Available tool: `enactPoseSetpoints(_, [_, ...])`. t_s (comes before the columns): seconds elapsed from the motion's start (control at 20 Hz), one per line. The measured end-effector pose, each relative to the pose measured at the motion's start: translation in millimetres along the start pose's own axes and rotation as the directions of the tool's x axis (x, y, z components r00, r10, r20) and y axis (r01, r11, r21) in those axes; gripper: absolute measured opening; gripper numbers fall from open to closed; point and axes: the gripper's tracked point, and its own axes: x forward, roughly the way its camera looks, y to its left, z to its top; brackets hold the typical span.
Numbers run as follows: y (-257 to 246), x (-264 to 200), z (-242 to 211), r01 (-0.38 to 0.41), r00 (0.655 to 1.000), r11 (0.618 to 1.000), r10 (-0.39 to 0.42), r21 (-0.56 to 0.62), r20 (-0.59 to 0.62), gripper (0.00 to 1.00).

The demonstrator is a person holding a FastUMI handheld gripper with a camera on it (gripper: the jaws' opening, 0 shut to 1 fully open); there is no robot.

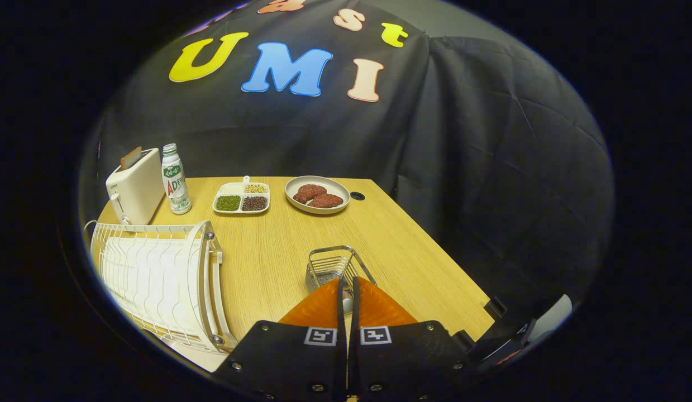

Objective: Take the plate from the dish rack, then take the spoon from the basket and place it into the plate.

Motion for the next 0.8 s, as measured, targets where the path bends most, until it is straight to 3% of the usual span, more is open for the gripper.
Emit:
enactPoseSetpoints(0.3, [-3,-6,13,-0.013,0.999,1.000,0.013,0.000,0.030,0.01])
enactPoseSetpoints(0.8, [8,-39,87,-0.025,0.980,0.994,0.045,-0.104,0.194,0.01])
